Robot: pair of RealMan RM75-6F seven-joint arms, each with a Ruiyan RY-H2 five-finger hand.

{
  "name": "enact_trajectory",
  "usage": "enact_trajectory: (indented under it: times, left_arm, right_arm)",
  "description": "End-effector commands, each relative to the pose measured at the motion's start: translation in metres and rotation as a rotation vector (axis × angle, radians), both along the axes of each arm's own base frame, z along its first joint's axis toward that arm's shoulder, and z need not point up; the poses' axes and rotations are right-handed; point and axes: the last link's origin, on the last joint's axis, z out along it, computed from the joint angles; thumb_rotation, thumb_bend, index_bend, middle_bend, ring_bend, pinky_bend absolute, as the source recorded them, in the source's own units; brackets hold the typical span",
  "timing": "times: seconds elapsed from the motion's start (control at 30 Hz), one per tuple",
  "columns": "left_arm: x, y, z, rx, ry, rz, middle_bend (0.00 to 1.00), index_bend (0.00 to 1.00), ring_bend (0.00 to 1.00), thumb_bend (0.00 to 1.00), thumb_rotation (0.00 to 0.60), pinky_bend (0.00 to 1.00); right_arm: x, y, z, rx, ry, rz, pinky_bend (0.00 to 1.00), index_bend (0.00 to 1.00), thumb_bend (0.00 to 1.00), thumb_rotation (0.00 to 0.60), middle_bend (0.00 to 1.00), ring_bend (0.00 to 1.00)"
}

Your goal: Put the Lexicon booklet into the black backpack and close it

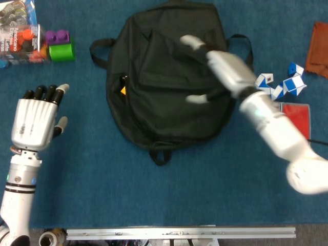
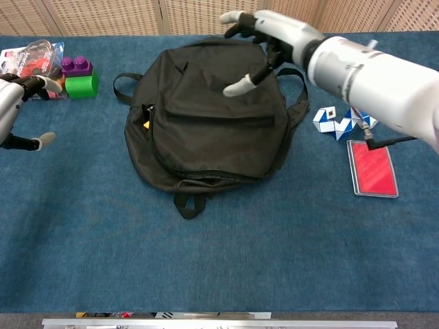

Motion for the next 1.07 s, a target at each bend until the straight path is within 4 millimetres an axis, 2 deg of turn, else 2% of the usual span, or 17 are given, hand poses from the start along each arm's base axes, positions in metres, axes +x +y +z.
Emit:
enact_trajectory:
  times: [0.03, 0.1, 0.2, 0.37, 0.53, 0.77, 0.9, 1.07]
  left_arm:
    - [-0.007, 0.001, 0.008, -0.005, -0.028, 0.021, 0.37, 0.26, 0.33, 0.20, 0.600, 0.46]
    - [-0.010, 0.001, 0.012, -0.004, -0.043, 0.033, 0.37, 0.26, 0.33, 0.20, 0.600, 0.46]
    - [-0.016, 0.002, 0.020, -0.004, -0.073, 0.055, 0.37, 0.26, 0.33, 0.20, 0.600, 0.46]
    - [-0.028, -0.002, 0.034, 0.002, -0.106, 0.095, 0.37, 0.26, 0.33, 0.20, 0.600, 0.44]
    - [-0.041, -0.012, 0.053, 0.030, -0.158, 0.131, 0.36, 0.27, 0.33, 0.20, 0.600, 0.43]
    - [-0.052, -0.030, 0.070, 0.074, -0.204, 0.135, 0.36, 0.27, 0.33, 0.20, 0.600, 0.43]
    - [-0.055, -0.039, 0.079, 0.096, -0.202, 0.136, 0.36, 0.27, 0.33, 0.20, 0.600, 0.43]
    - [-0.060, -0.048, 0.086, 0.091, -0.184, 0.160, 0.36, 0.27, 0.33, 0.20, 0.600, 0.43]
  right_arm:
    - [-0.050, 0.017, 0.029, -0.154, 0.097, -0.023, 0.17, 0.16, 0.19, 0.600, 0.26, 0.10]
    - [-0.067, 0.022, 0.039, -0.207, 0.145, -0.023, 0.24, 0.24, 0.24, 0.600, 0.31, 0.16]
    - [-0.096, 0.034, 0.056, -0.270, 0.215, -0.031, 0.29, 0.29, 0.26, 0.600, 0.34, 0.19]
    - [-0.145, 0.058, 0.084, -0.323, 0.333, -0.062, 0.30, 0.30, 0.27, 0.600, 0.35, 0.19]
    - [-0.180, 0.085, 0.106, -0.339, 0.378, -0.116, 0.30, 0.30, 0.27, 0.600, 0.35, 0.19]
    - [-0.214, 0.112, 0.122, -0.411, 0.413, -0.170, 0.30, 0.30, 0.27, 0.600, 0.35, 0.19]
    - [-0.223, 0.125, 0.127, -0.433, 0.404, -0.192, 0.30, 0.30, 0.27, 0.600, 0.35, 0.19]
    - [-0.229, 0.132, 0.132, -0.452, 0.400, -0.194, 0.30, 0.30, 0.26, 0.600, 0.35, 0.19]
